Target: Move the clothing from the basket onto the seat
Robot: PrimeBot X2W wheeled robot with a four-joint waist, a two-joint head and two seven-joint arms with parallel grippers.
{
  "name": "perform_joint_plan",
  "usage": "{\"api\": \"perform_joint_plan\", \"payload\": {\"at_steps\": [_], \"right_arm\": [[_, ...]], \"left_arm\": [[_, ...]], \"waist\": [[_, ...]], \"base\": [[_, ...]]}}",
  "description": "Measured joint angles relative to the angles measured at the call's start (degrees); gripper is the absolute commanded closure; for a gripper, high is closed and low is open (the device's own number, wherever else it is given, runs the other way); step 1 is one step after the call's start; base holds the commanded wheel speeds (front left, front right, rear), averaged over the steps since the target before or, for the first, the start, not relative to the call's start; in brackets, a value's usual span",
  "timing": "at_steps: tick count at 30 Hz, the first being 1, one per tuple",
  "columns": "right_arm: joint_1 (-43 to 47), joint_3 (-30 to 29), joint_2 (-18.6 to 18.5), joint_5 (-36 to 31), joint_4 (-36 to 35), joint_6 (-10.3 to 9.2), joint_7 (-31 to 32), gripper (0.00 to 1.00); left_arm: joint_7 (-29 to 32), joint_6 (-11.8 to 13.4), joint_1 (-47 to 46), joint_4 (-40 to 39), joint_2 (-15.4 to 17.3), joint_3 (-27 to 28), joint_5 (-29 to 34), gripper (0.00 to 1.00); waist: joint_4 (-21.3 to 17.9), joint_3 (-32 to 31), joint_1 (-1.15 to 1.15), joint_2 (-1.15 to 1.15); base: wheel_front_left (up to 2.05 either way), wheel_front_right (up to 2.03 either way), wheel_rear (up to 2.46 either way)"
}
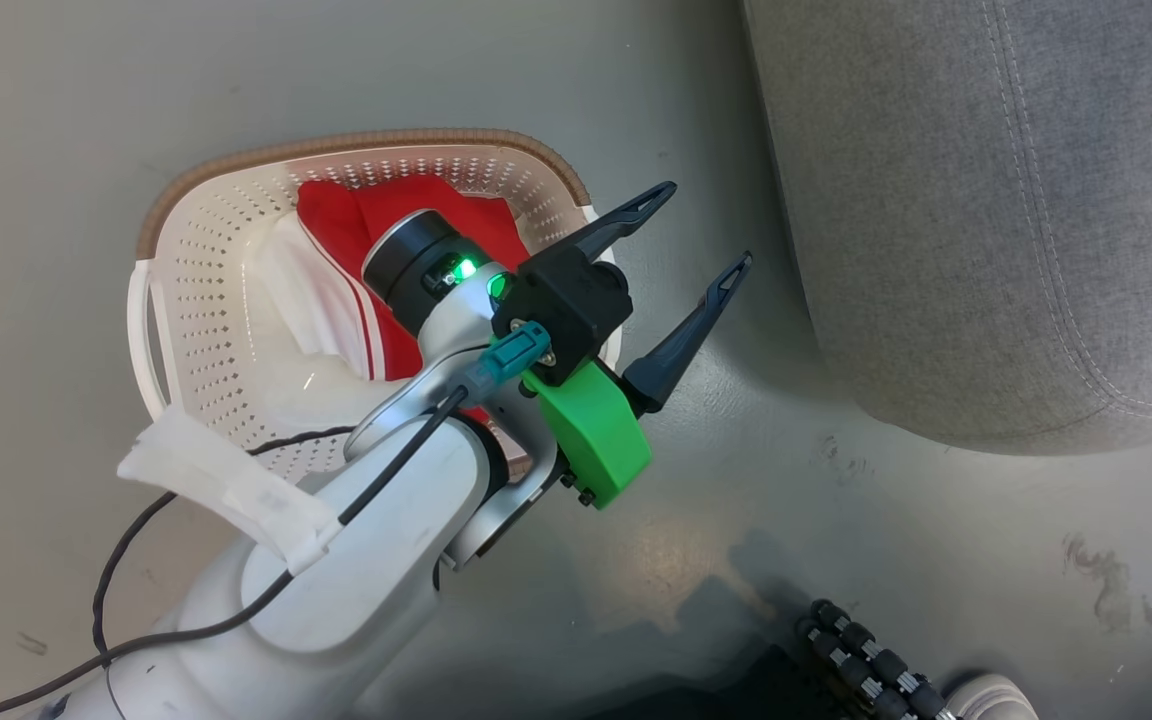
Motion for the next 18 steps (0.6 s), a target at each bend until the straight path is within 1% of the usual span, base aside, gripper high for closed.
{"api": "perform_joint_plan", "payload": {"at_steps": [6,7,8,9,10,11,18], "right_arm": [[0.0,1.4,2.0,0.0,2.5,0.1,-1.8,1.0],[0.0,1.8,2.4,0.0,3.2,0.19,-2.4,0.8],[0.0,2.0,2.7,-0.1,3.6,0.22,-2.8,0.56],[0.0,2.2,3.0,0.0,3.9,0.48,-3.0,0.31],[0.0,2.3,3.4,0.0,4.3,0.77,-3.3,0.03],[0.1,2.5,3.7,-0.1,4.6,0.85,-3.5,0.0],[2.4,3.3,5.8,-0.1,5.5,3.23,-5.1,0.0]], "left_arm": [[0.0,-0.1,0.0,0.0,0.1,0.0,0.0,0.0],[0.0,-0.1,0.0,0.1,0.3,0.3,0.0,0.0],[-0.2,-0.1,0.0,0.2,0.4,0.5,0.0,0.0],[-0.5,-0.1,0.0,0.2,0.6,0.7,-0.1,0.0],[-0.5,-0.1,0.0,0.3,0.8,0.8,-0.2,0.0],[-0.6,-0.1,0.0,0.4,0.9,0.8,-0.2,0.0],[-2.2,-0.3,0.0,1.4,1.9,2.7,-0.6,0.0]], "waist": [[0.3,-0.2,0.0,0.0],[0.3,-0.4,0.0,0.0],[0.3,-0.5,0.0,0.0],[0.2,-0.6,0.0,0.0],[0.1,-0.7,0.0,0.0],[0.1,-0.9,0.0,0.0],[-1.0,-2.4,0.0,0.0]], "base": [[0.0,0.0,0.0],[0.0,0.0,0.0],[0.0,0.0,0.0],[0.0,0.0,0.0],[0.0,0.0,0.0],[0.0,0.0,0.0],[0.0,0.0,0.0]]}}
